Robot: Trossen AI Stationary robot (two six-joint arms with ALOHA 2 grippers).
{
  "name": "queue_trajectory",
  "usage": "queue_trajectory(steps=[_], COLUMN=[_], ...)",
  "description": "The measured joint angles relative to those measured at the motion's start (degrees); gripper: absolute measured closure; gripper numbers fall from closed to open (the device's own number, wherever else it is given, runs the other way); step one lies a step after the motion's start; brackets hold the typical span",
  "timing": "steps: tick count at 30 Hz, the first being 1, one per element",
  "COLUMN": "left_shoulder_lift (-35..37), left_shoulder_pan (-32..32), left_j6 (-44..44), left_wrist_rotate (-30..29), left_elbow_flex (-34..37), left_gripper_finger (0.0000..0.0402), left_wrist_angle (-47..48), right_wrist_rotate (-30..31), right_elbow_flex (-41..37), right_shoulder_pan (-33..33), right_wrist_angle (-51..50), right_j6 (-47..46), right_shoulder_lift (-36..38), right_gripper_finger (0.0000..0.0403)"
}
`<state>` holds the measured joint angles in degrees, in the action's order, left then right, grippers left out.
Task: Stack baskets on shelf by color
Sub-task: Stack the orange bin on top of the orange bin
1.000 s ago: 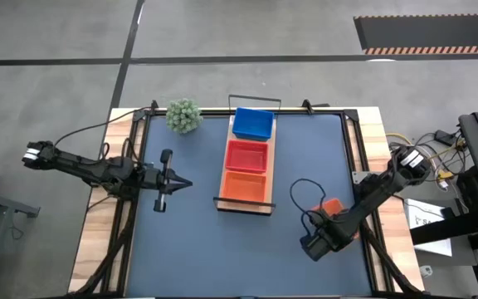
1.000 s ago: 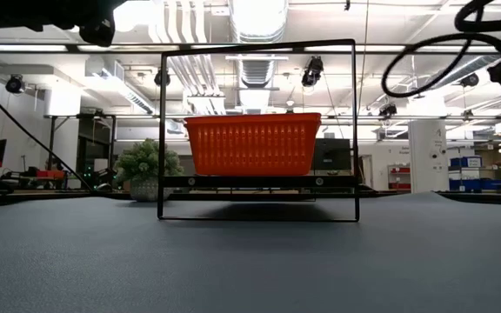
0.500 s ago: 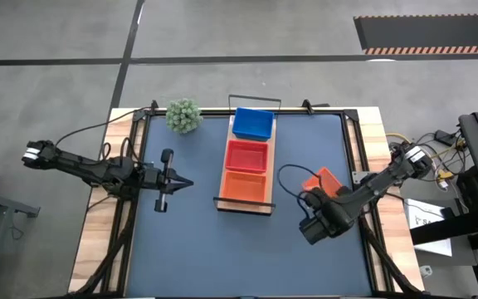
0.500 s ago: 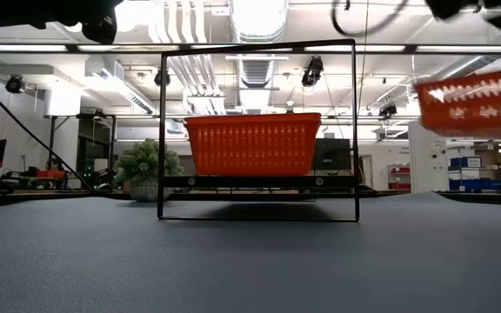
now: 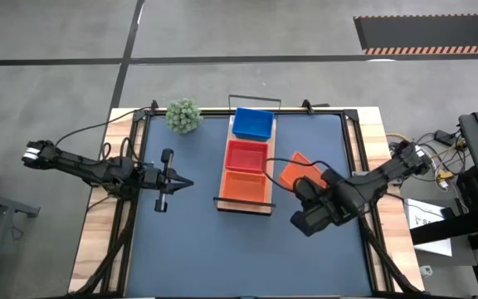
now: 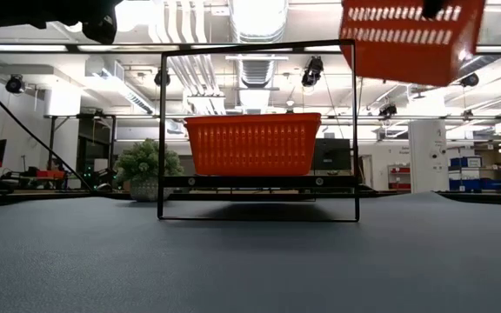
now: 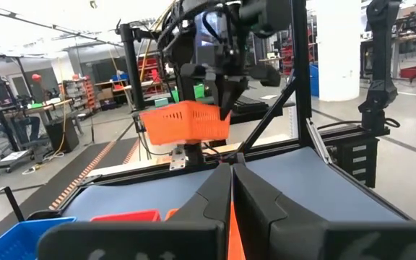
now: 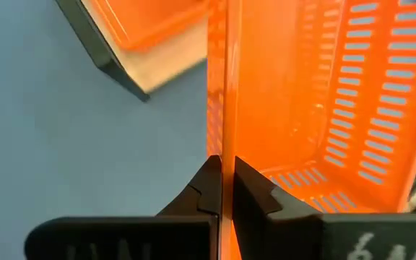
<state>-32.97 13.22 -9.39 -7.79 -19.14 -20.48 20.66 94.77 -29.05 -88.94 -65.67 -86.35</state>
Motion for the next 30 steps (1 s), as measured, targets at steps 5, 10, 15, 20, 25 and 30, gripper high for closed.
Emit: queue_trajectory(steps=[5,10,15,20,25,30], left_shoulder_lift=[0.0,0.0,0.0,0.2,0.3,0.3], left_shoulder_pan=[0.0,0.0,0.0,0.0,0.0,0.0], left_j6=[0.0,0.0,0.0,0.0,-0.3,-0.3], left_wrist_rotate=[0.0,0.0,0.0,0.0,0.0,0.0], left_elbow_flex=[0.0,0.0,0.0,0.0,0.0,0.0], left_gripper_finger=[0.0402,0.0402,0.0402,0.0402,0.0402,0.0402], left_wrist_angle=[0.0,0.0,0.0,-0.1,-0.1,0.0], right_wrist_rotate=[0.8,0.4,-0.8,-8.3,-14.9,-15.2], right_elbow_flex=[2.8,7.4,13.9,21.0,26.8,31.1], right_shoulder_pan=[3.3,9.1,14.6,19.0,20.7,21.2], right_wrist_angle=[3.5,8.4,10.3,10.4,9.5,5.5], right_j6=[9.3,23.2,36.7,47.6,55.2,58.2], right_shoulder_lift=[-0.1,-2.3,-7.5,-15.2,-22.3,-27.3], right_gripper_finger=[0.0394,0.0394,0.0394,0.0394,0.0394,0.0394])
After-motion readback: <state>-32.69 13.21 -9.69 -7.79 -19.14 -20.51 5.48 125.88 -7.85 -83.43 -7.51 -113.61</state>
